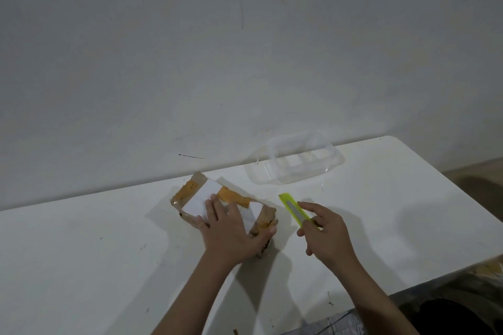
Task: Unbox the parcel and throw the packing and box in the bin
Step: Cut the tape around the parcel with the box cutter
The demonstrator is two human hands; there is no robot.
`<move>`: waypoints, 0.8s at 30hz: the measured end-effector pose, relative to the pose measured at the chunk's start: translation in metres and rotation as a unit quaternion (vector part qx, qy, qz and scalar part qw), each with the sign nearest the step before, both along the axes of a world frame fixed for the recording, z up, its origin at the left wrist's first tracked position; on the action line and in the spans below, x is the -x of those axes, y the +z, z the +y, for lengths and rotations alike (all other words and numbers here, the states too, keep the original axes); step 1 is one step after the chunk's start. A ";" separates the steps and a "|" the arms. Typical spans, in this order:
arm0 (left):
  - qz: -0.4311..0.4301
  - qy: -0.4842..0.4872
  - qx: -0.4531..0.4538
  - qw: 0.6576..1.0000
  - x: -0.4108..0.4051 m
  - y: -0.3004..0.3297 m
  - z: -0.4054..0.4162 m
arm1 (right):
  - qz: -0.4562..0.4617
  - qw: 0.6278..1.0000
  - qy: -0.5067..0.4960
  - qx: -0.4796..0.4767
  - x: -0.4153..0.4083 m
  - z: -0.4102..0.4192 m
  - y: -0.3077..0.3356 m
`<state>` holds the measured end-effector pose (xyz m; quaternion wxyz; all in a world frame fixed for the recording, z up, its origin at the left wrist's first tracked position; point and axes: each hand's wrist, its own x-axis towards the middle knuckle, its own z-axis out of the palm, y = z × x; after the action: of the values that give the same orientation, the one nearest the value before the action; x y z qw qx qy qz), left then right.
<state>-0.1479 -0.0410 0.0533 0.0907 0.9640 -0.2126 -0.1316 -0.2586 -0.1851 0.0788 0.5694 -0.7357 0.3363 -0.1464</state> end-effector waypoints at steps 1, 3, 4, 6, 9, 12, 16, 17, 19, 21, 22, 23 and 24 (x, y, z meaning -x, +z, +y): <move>0.003 -0.010 -0.006 1.000 -0.001 0.000 0.001 | -0.002 1.000 0.001 -0.001 -0.001 0.000 -0.001; 0.030 -0.045 -0.013 0.998 -0.013 0.002 0.009 | -0.001 1.000 0.004 -0.003 -0.002 -0.001 -0.003; 0.055 -0.067 -0.023 0.996 -0.020 0.007 0.016 | 0.000 1.000 0.006 -0.002 -0.003 -0.001 -0.004; 0.108 -0.113 -0.068 0.985 -0.037 0.018 0.034 | 0.000 1.000 0.013 -0.002 -0.005 0.001 -0.005; 0.140 -0.171 -0.127 0.967 -0.054 0.030 0.056 | 0.000 0.999 0.033 -0.003 -0.010 0.006 -0.007; 0.145 -0.157 -0.081 0.974 -0.051 0.030 0.056 | 0.003 0.999 0.048 0.002 -0.016 0.012 -0.008; 0.065 -0.016 0.021 0.998 -0.027 0.008 0.029 | -0.008 0.999 0.045 -0.011 -0.025 0.018 -0.010; 0.031 -0.009 0.014 0.999 -0.021 0.002 0.024 | -0.014 0.999 0.042 -0.014 -0.028 0.019 -0.011; -0.028 -0.024 -0.012 0.999 -0.017 -0.008 0.023 | -0.024 0.999 0.037 -0.015 -0.032 0.020 -0.011; -0.040 -0.043 -0.014 0.998 -0.023 -0.012 0.029 | -0.034 0.999 0.030 -0.011 -0.034 0.020 -0.011; -0.035 -0.055 -0.017 0.998 -0.028 -0.013 0.034 | -0.042 0.999 0.025 -0.009 -0.035 0.020 -0.010; -0.025 -0.067 -0.025 0.997 -0.033 -0.014 0.039 | -0.053 0.998 0.020 -0.010 -0.035 0.021 -0.010; -0.012 -0.078 -0.034 0.996 -0.039 -0.015 0.044 | -0.063 0.998 0.017 -0.012 -0.035 0.021 -0.010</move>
<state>-0.1091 0.0034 0.0385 0.0452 0.9486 -0.2834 -0.1338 -0.2234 -0.1644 0.0685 0.6010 -0.7236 0.2886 -0.1787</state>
